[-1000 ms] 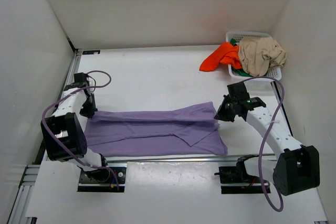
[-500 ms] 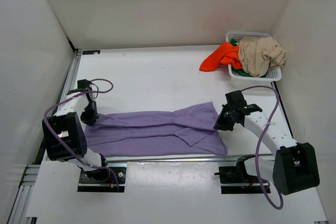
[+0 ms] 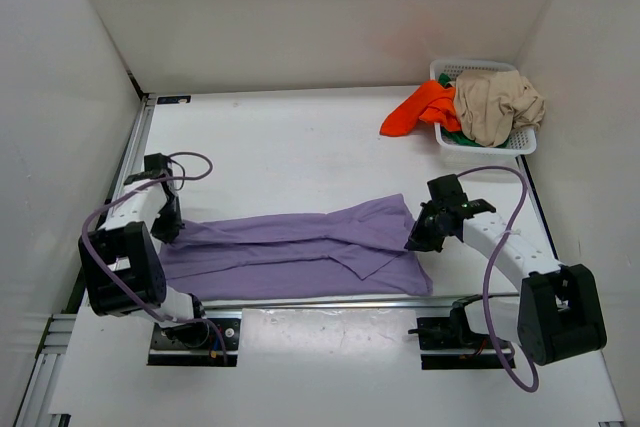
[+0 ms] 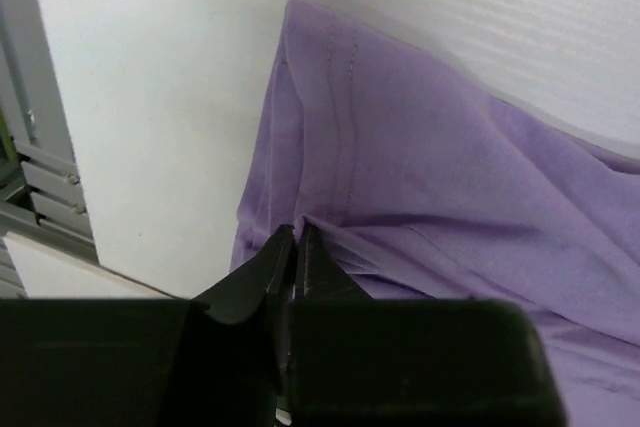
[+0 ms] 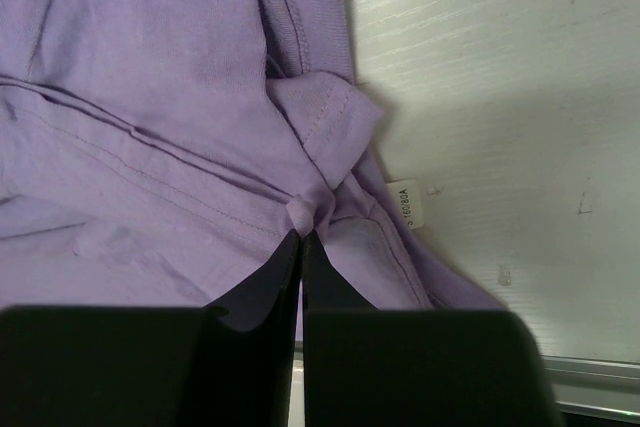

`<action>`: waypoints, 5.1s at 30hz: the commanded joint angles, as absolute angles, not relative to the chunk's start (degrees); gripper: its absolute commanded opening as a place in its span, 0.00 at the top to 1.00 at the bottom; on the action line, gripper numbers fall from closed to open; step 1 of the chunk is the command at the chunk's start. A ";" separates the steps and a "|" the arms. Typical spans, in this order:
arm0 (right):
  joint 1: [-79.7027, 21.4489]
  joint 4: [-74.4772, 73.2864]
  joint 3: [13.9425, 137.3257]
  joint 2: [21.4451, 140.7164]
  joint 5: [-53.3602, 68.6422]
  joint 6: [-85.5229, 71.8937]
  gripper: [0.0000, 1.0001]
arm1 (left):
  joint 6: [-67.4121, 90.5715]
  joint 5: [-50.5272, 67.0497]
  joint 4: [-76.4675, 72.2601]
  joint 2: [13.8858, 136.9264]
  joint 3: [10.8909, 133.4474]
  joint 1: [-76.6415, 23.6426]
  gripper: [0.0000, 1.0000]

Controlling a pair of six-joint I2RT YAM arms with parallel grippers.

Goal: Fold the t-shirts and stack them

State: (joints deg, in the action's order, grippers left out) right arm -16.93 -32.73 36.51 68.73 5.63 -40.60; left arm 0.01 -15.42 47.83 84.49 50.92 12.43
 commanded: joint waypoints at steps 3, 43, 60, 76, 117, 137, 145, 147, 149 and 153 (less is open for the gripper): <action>-16.70 -31.64 35.51 68.82 6.24 -40.69 1.00 | 0.00 -18.28 50.19 81.12 49.05 12.92 0.74; -17.31 -35.94 40.68 75.23 4.23 -36.65 1.00 | 0.00 -12.23 53.70 87.88 55.72 15.99 0.59; -17.84 -40.52 44.21 78.31 -0.79 -35.60 1.00 | 0.00 -4.04 52.47 91.76 49.75 17.14 0.74; -17.84 -41.66 43.59 73.74 -3.78 -34.54 1.00 | 0.00 -16.60 54.93 81.47 54.85 17.14 0.90; -19.16 -30.41 33.75 78.84 4.66 -40.69 1.00 | 0.00 24.17 59.42 126.72 111.26 -43.68 0.51; -17.49 -30.94 33.22 77.78 4.13 -39.11 1.00 | 0.00 22.23 59.59 135.09 115.14 -45.88 0.58; -17.49 -30.94 33.75 77.26 3.60 -38.58 1.00 | 0.00 19.69 59.59 131.58 114.52 -45.88 0.69; -17.49 -31.46 33.75 77.26 3.60 -38.58 1.00 | 0.00 19.69 59.59 130.78 113.99 -45.88 0.63; -17.49 -31.46 34.27 77.26 3.60 -38.58 1.00 | 0.00 19.16 59.59 129.38 113.39 -45.88 0.63; -17.49 -31.46 34.28 77.26 3.60 -38.06 1.00 | 0.00 18.63 59.06 128.76 112.15 -45.88 0.70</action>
